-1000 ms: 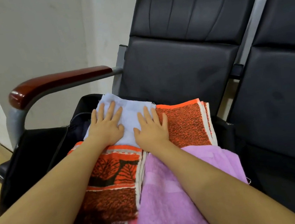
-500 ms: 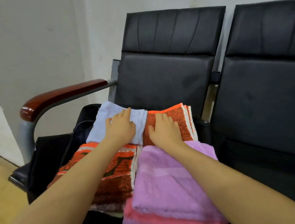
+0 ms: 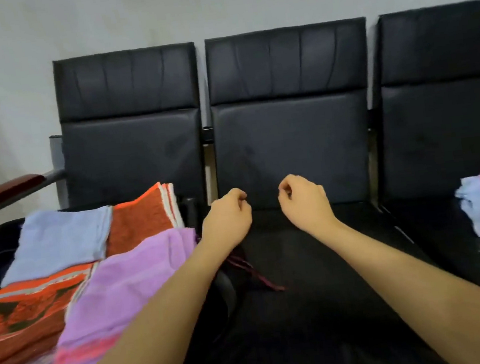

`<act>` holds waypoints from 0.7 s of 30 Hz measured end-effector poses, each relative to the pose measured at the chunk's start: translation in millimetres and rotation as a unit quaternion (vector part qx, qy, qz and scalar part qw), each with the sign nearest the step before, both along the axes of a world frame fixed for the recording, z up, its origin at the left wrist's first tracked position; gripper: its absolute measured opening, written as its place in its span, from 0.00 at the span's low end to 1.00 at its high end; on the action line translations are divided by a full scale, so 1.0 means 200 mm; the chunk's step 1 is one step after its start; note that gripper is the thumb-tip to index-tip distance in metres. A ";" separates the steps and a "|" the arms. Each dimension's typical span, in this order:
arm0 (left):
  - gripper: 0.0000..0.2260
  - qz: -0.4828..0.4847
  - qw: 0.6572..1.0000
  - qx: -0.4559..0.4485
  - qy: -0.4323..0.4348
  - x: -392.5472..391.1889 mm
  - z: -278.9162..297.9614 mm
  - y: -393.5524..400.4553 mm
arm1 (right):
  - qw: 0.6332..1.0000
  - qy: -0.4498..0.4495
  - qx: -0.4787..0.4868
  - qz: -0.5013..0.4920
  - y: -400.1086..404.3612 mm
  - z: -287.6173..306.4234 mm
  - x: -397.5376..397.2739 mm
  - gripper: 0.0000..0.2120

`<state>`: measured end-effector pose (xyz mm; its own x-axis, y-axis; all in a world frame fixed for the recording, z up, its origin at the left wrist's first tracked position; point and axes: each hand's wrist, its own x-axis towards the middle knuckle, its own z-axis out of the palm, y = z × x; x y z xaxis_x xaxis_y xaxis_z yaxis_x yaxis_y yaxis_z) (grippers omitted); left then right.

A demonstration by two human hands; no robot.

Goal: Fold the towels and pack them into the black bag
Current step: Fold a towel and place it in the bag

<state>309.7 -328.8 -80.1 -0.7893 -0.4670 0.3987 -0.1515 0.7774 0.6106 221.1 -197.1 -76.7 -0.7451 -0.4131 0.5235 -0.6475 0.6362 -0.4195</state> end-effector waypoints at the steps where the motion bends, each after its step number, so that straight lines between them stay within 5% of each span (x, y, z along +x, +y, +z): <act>1: 0.13 -0.024 1.000 0.006 -0.002 -0.06 -0.01 0.11 | 1.000 -0.017 -0.016 -0.019 0.13 -0.01 -0.05 0.06; 15: 0.12 -0.301 0.946 0.079 -0.093 -0.86 -0.26 1.66 | 0.925 -0.113 -0.186 -0.312 1.71 -0.32 -0.60 0.11; 21: 0.15 -0.353 0.924 0.057 -0.133 -1.09 -0.37 2.07 | 0.885 -0.155 -0.179 -0.400 2.12 -0.46 -0.71 0.07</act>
<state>90.7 84.2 -154.3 -0.9764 0.1752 0.1267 0.2126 0.6719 0.7095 80.0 226.3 -168.2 -0.8553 0.4631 0.2324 0.1321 0.6287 -0.7664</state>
